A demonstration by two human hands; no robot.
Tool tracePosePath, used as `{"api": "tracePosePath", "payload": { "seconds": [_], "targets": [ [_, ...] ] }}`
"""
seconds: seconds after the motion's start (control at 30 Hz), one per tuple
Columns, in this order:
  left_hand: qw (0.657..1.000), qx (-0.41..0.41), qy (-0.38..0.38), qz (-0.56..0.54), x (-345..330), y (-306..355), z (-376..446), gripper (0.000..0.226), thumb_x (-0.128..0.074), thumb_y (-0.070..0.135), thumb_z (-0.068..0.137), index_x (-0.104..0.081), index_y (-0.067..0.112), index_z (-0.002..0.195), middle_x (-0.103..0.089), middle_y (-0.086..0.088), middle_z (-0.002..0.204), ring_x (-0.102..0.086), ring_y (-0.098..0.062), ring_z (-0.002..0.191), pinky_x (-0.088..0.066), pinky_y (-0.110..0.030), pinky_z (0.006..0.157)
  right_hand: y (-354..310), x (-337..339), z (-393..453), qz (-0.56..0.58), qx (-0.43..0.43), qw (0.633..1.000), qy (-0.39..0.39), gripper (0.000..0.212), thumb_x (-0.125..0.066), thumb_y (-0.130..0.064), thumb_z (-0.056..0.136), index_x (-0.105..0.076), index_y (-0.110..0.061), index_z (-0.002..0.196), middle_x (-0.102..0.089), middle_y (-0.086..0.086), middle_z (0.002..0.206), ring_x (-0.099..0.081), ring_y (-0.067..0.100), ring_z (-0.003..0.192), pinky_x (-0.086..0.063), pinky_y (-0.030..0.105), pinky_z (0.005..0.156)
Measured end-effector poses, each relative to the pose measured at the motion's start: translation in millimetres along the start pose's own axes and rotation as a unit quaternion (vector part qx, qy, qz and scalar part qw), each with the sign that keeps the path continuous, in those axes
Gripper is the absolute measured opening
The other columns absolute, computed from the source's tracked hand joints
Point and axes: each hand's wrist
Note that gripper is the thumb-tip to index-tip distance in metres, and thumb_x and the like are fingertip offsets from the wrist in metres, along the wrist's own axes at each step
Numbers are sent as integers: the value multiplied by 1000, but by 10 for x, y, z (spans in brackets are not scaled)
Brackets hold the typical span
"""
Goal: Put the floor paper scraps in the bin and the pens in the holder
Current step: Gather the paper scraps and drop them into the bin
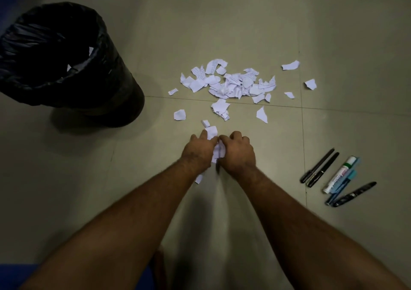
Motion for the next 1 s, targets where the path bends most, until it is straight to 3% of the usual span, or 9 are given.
{"api": "tracePosePath", "payload": {
  "seconds": [0.1,0.2,0.3,0.37,0.43,0.57,0.8,0.9,1.0],
  "targets": [
    [999,5,52,-11,-18,50,-80,66,-77,18,76,-47,19,135,-44,-8,140,-51,-31,117,-48,-38,91,-26,-13,21,46,-13,998,-28,30,-64,-27,81,-66,-18,109,-56,12,106,-57,35,91,-45,33,71],
    [998,20,57,-18,-30,65,-108,57,-73,10,77,-51,16,129,-48,-13,133,-53,-30,114,-49,-37,88,-35,-14,57,75,-25,996,-46,21,-60,-23,85,-68,-16,103,-60,13,102,-61,34,91,-47,33,72],
    [994,36,50,-93,-38,32,-93,64,-85,5,52,-57,16,108,-55,-9,118,-60,-25,102,-50,-32,83,-23,1,60,112,-46,992,-47,18,-58,-20,81,-70,-14,93,-68,10,92,-64,31,87,-46,30,69],
    [983,59,57,-164,-12,1,-105,39,-77,3,65,-55,18,93,-60,-9,109,-59,-20,93,-41,-23,74,-25,23,46,147,-72,986,-43,17,-59,-24,77,-68,-11,82,-68,10,83,-62,30,80,-40,27,64],
    [971,81,97,-201,33,-30,-114,11,-61,6,86,-62,14,93,-67,-12,109,-60,-22,92,-40,-23,73,-19,52,48,170,-105,979,-29,11,-64,-19,79,-60,-13,70,-64,13,76,-56,32,74,-36,25,63],
    [941,132,174,-260,172,-112,-147,17,-57,10,87,-72,10,95,-70,-14,101,-65,-32,95,-41,-24,71,-30,130,92,217,-178,960,-1,5,-71,-10,71,-68,-10,75,-71,11,78,-61,29,71,-49,27,65],
    [915,128,233,-305,768,-306,-229,12,-63,15,88,-72,8,86,-72,-15,93,-66,-31,89,-37,-23,66,-380,588,304,353,-206,911,61,12,-70,-22,81,-75,-16,89,-75,7,91,-68,27,87,-42,22,68],
    [896,128,275,-325,1197,-441,-338,23,-62,28,91,-70,9,83,-71,-16,90,-65,-33,86,-37,-24,66,-697,888,442,417,-192,885,77,17,-75,-33,73,-75,-18,81,-75,3,81,-72,26,78,-59,36,71],
    [877,128,315,-339,1641,-623,-449,18,-58,21,89,-67,9,79,-70,-15,85,-63,-33,83,-35,-23,64,-989,1041,747,488,-145,855,96,25,-72,-46,57,-72,-25,72,-73,-3,71,-72,24,73,-61,46,69]
  ]
}}
Point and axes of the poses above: each hand's wrist, its own z-axis towards the middle knuckle, its own x-axis out of the back of the hand, y = z × x
